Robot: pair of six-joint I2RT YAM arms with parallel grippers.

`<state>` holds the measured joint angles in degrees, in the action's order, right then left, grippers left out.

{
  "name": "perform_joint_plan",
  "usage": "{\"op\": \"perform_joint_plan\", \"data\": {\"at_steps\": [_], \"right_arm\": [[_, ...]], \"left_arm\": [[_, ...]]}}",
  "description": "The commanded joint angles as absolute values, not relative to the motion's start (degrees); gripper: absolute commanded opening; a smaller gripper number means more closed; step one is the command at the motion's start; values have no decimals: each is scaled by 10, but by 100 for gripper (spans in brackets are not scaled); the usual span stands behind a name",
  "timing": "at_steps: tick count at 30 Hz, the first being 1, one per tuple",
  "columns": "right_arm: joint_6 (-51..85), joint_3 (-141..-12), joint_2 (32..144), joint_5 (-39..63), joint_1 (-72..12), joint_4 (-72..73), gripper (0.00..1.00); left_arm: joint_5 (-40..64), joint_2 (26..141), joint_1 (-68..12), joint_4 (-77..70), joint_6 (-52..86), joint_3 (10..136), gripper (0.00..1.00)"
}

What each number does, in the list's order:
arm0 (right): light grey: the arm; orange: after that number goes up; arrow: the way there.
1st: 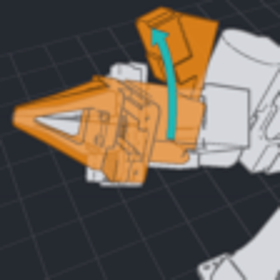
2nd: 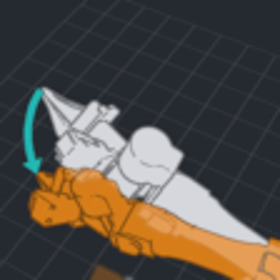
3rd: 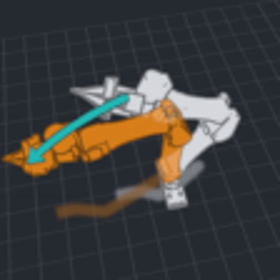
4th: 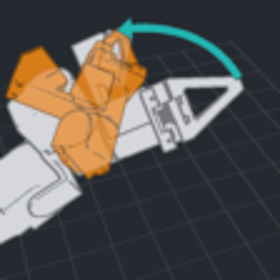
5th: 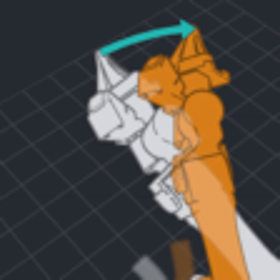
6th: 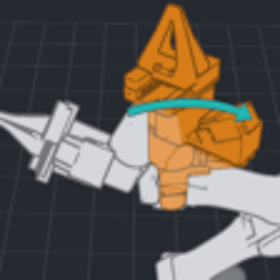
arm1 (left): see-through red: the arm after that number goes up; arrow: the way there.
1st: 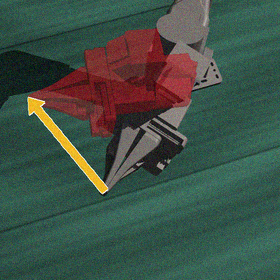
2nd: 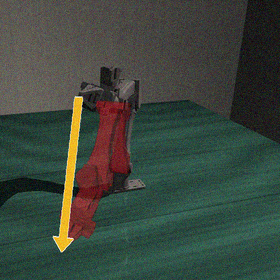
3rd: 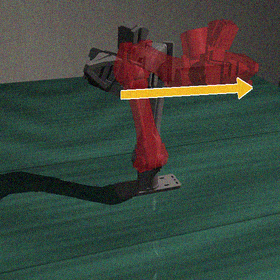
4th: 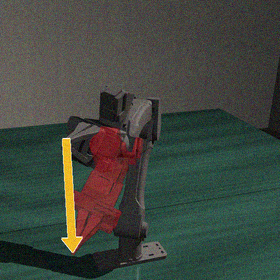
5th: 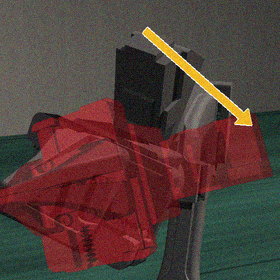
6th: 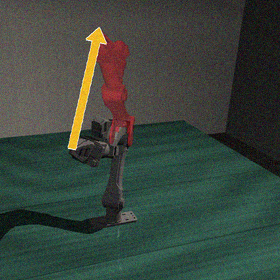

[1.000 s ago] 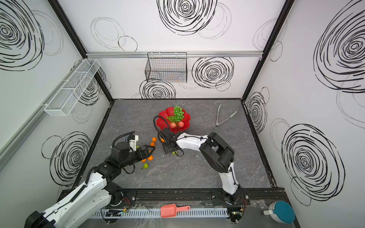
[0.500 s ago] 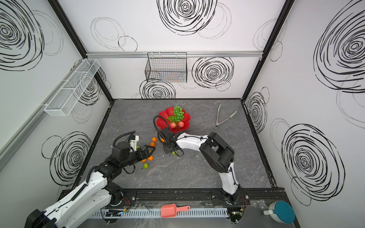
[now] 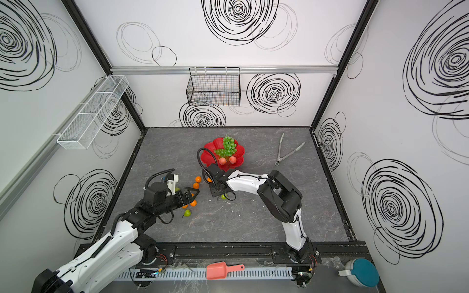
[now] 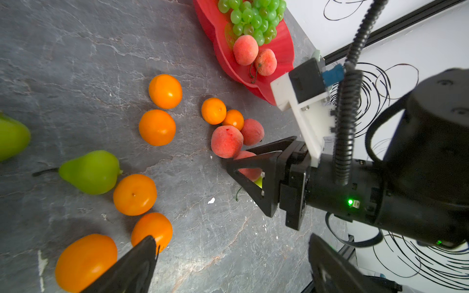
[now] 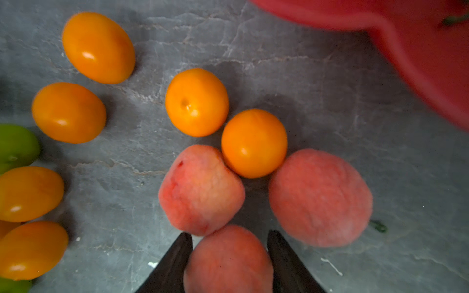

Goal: Arrange fruit in a fruit bowl
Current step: Pick up the fruit from the center of the table, then place the fruit in the fruit bowl.

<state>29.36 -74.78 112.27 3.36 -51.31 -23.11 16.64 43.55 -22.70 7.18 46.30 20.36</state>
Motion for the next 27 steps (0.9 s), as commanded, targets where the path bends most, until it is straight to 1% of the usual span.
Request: {"op": "perform_joint_plan", "data": {"at_steps": [1,8,15,21,27], "right_arm": [[301,-741,1088,27,-517,-242,51],[301,-722,1051,29,-517,-248,51],[296,-709,1000,40,-505,-250,49],[285,-708,967,53,-468,-251,49],[264,-723,963,68,-410,-252,49]], "left_arm": [[163,430,-223,68,456,215,96],[162,435,-234,64,448,225,96],[146,477,-259,41,441,256,96],[138,528,-276,14,434,294,96],[121,587,-292,2,414,342,96]]}}
